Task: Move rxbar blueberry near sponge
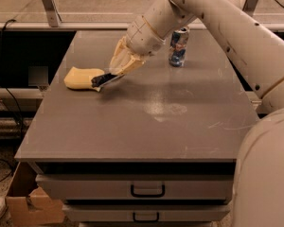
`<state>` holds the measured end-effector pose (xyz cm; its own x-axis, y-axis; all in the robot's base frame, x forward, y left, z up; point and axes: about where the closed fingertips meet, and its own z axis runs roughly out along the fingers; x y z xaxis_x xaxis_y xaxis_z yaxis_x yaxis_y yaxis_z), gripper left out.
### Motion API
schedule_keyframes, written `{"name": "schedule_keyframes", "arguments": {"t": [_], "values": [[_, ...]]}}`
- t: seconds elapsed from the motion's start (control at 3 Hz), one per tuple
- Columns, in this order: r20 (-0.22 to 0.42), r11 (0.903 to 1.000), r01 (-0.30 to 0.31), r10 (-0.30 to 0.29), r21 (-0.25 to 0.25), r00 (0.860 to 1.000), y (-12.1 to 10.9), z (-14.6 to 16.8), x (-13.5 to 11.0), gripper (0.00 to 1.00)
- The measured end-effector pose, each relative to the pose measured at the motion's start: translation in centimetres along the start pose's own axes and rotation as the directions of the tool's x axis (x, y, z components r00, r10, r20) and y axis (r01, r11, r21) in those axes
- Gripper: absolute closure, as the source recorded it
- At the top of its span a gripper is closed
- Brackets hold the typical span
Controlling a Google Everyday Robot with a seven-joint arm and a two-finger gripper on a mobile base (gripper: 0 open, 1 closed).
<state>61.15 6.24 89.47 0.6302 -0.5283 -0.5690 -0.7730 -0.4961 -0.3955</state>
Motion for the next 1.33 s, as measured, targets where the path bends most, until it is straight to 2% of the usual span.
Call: {"name": "schedule_keyframes", "arguments": {"t": [0.33, 0.67, 1.0, 1.33], "values": [[0.003, 1.0, 0.001, 0.0, -0.002, 1.0, -0.07, 0.28, -0.02, 0.13], [0.005, 1.0, 0.001, -0.001, -0.003, 1.0, -0.14, 0.55, -0.05, 0.0], [0.005, 1.0, 0.001, -0.001, -0.003, 1.0, -0.14, 0.56, -0.05, 0.0], [-0.02, 0.9992, -0.028, 0.027, -0.028, 0.999, 0.52, 0.27, -0.01, 0.0]]}}
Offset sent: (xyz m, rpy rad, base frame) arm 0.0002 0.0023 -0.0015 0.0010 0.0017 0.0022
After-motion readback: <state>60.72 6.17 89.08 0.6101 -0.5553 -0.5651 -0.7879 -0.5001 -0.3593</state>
